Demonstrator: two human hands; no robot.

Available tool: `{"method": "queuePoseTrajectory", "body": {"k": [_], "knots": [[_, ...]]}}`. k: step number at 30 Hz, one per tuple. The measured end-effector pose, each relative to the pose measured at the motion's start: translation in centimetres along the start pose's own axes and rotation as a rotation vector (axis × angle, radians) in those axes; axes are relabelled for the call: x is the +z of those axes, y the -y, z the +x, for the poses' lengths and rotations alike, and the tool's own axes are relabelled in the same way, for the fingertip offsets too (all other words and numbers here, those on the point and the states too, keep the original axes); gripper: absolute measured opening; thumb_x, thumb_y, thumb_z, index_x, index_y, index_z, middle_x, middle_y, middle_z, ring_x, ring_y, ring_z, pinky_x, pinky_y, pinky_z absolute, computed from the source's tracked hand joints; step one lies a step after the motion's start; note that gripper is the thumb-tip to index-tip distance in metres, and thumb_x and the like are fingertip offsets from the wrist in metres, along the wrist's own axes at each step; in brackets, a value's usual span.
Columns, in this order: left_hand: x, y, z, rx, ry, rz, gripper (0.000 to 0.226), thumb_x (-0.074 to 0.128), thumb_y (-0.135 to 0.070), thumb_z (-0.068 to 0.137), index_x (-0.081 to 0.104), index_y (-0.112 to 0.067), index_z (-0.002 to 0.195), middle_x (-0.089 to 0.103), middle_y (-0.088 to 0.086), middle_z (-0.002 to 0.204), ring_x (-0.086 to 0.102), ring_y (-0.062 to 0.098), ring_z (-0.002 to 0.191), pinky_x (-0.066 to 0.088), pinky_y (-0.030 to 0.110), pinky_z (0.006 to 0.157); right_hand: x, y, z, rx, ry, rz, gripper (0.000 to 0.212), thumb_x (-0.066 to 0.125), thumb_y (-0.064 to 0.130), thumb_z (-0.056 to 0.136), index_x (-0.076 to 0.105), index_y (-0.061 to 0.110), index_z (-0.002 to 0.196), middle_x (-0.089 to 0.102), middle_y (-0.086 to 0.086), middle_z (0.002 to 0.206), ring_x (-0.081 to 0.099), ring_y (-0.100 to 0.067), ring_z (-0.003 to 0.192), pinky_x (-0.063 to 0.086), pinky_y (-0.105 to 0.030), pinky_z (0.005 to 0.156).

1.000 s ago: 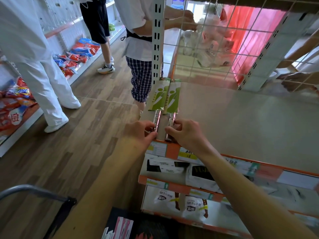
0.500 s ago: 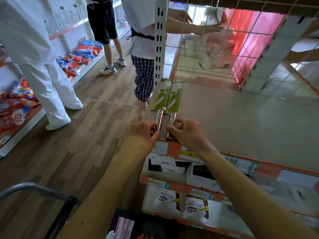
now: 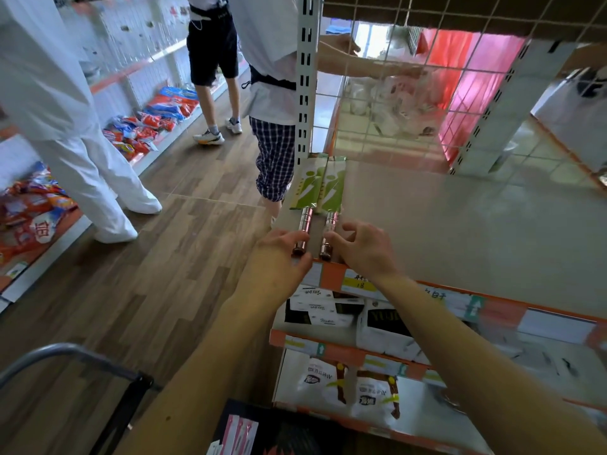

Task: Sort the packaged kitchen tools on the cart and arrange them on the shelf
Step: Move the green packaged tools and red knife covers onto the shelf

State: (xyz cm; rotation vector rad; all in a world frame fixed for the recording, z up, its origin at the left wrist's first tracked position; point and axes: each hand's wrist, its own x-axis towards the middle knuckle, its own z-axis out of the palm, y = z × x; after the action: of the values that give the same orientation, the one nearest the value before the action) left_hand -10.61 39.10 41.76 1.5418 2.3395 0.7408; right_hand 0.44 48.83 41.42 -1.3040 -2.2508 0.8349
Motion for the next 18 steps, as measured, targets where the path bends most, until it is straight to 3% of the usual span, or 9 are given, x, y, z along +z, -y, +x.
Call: {"method": "queuePoseTrajectory", "body": {"k": [2, 7, 13, 18], "knots": [[-0.3, 0.2, -0.4, 0.01, 0.0, -0.016, 0.04, 0.056, -0.026, 0.089, 0.053, -0.02, 0.129, 0.052, 0.004, 0.129, 0.05, 0.016, 0.113, 0.033, 0.016, 0.083, -0.2, 0.1, -0.5, 0.018, 0.008, -0.025, 0.043, 0.055, 0.034, 0.091, 0.057, 0.004, 0.122, 0.065, -0.014, 0.114, 0.059, -0.024, 0.105, 0.036, -0.019, 0.075], [-1.1, 1.6, -2.4, -0.001, -0.022, 0.02, 0.045, 0.056, -0.032, 0.088, 0.049, -0.022, 0.132, 0.046, 0.001, 0.139, 0.047, 0.023, 0.121, 0.039, 0.031, 0.096, 0.2, 1.0, -2.5, 0.05, -0.016, -0.109, 0.039, 0.053, 0.033, 0.091, 0.056, 0.014, 0.124, 0.058, -0.009, 0.119, 0.056, -0.024, 0.104, 0.041, -0.026, 0.083], [-2.0, 3.7, -6.2, 0.09, -0.046, 0.012, 0.044, 0.054, -0.031, 0.09, 0.049, -0.016, 0.132, 0.052, 0.003, 0.13, 0.05, 0.018, 0.114, 0.033, 0.02, 0.086, 1.7, 2.0, -8.0, -0.09, -0.188, -0.185, 0.036, 0.053, 0.024, 0.09, 0.058, 0.01, 0.123, 0.054, -0.013, 0.119, 0.045, -0.029, 0.113, 0.035, -0.032, 0.097], [-1.4, 5.5, -10.2, 0.129, -0.008, 0.065, 0.051, 0.052, -0.034, 0.091, 0.039, -0.022, 0.138, 0.041, -0.001, 0.145, 0.039, 0.019, 0.13, 0.032, 0.032, 0.104, 4.6, 1.5, -13.6, -0.06, -0.227, -0.147, 0.041, 0.055, 0.023, 0.09, 0.053, 0.008, 0.128, 0.053, -0.01, 0.128, 0.044, -0.025, 0.122, 0.034, -0.027, 0.1]]}}
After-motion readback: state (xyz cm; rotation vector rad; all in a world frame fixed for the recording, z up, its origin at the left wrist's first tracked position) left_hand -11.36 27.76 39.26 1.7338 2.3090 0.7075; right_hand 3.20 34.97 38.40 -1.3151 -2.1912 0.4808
